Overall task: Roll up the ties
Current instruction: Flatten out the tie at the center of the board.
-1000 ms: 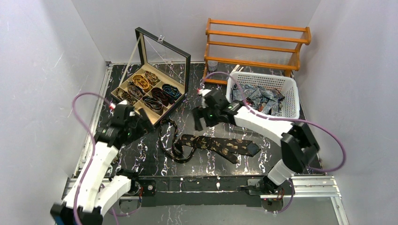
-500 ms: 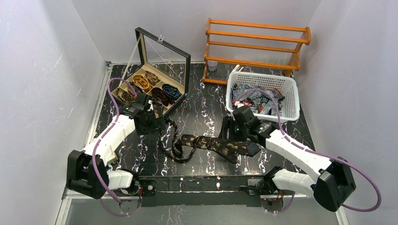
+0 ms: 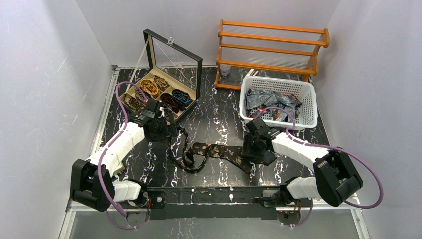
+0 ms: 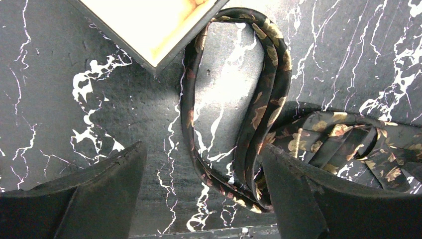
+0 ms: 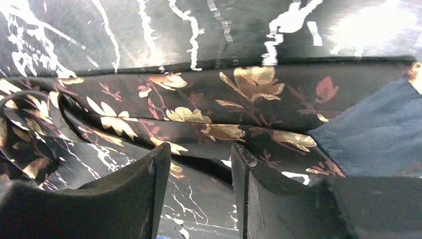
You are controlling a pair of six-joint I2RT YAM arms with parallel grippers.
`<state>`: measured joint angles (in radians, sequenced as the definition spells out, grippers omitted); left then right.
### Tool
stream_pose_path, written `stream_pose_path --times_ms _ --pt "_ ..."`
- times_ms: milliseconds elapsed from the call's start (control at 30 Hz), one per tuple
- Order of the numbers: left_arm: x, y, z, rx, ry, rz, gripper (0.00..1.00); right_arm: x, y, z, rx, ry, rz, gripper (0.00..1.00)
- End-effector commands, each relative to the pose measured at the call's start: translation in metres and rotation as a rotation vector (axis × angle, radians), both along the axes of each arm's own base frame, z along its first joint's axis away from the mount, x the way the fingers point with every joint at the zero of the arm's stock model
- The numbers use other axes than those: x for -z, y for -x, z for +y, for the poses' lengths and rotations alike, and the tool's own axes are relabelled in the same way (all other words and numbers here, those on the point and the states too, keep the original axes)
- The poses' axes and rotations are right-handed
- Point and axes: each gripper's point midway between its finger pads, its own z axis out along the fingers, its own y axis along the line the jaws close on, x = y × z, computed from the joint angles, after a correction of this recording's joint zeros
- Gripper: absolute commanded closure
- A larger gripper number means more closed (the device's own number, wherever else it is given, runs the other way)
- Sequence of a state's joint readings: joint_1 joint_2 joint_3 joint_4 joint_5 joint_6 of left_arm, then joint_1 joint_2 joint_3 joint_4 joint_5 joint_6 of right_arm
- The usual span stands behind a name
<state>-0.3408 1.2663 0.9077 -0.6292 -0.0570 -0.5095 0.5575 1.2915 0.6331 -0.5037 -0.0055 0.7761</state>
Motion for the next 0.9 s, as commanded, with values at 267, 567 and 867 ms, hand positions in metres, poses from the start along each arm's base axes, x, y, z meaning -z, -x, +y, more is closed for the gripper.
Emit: stream_pose_path --times_ms 267,567,867 --pt "0.021 -0.016 -0.004 0.068 -0.079 0.037 0.29 0.003 0.009 -0.078 0.381 0.095 0.072 0.41" --pt "0.030 -0.032 0.000 0.044 -0.165 0.032 0.37 -0.038 -0.040 -0.099 0.393 0.136 -0.128 0.41" --pt "0.040 -0.046 -0.003 0.056 -0.251 0.000 0.52 -0.081 -0.052 -0.020 -0.025 -0.277 -0.321 0.41"
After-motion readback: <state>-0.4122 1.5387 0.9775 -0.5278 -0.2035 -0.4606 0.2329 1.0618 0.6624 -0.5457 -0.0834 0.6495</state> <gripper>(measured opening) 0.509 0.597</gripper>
